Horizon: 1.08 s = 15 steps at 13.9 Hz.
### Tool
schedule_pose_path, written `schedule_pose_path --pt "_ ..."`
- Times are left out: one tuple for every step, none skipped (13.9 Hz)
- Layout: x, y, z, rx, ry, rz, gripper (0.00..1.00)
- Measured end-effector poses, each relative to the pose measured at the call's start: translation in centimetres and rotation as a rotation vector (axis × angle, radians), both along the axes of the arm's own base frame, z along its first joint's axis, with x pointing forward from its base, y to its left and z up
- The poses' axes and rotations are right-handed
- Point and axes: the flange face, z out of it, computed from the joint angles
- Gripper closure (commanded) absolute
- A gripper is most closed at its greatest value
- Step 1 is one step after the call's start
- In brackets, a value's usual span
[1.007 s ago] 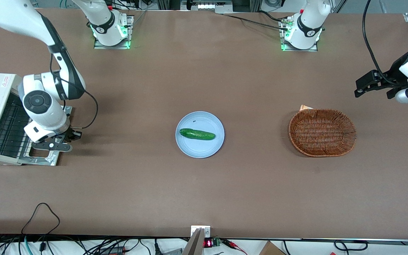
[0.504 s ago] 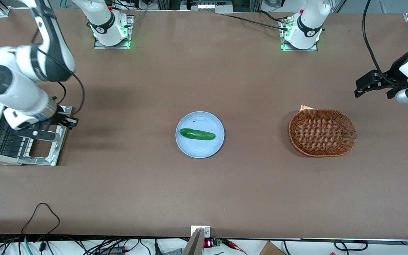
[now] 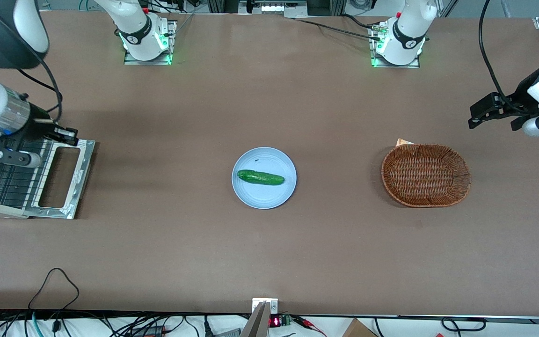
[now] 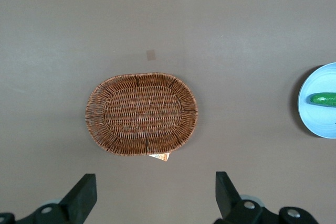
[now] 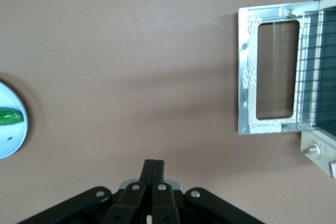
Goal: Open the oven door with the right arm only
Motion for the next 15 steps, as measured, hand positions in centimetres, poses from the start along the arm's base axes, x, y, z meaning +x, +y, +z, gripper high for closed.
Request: schedule_pose_path --pt "-0.3 0.0 1.0 0.0 0.011 0.0 0.23" --pt "-0.5 0.0 1.9 0.0 0.013 0.0 0.01" --pt "-0.6 0.0 2.4 0.0 0.009 0.001 0.01" --pt "-0.6 0.1 2.5 0.0 0.006 0.004 0.01" --pt "-0.6 0.2 2.5 0.001 0.006 0.007 0.01" --pt "-0.6 0.3 2.5 0.0 0.005 0.016 0.0" --pt "-0.5 0.4 2.4 0.001 0.003 0.031 0.01" --pt "-0.5 0.6 2.4 0.001 0.001 0.05 0.01" --pt "-0.5 0.7 2.5 -0.001 -0.003 0.074 0.01" --pt "-0.3 0.7 2.5 -0.002 -0.014 0.106 0.01" --pt "-0.2 0.6 2.6 -0.003 -0.027 0.139 0.01" --pt "-0.1 0.6 2.7 -0.003 -0.036 0.169 0.01" --pt "-0.1 0.6 2.7 -0.003 -0.044 0.194 0.01" --pt "-0.2 0.6 2.8 -0.003 -0.054 0.207 0.01" --pt "-0.4 0.7 2.9 -0.004 -0.062 0.217 0.01"
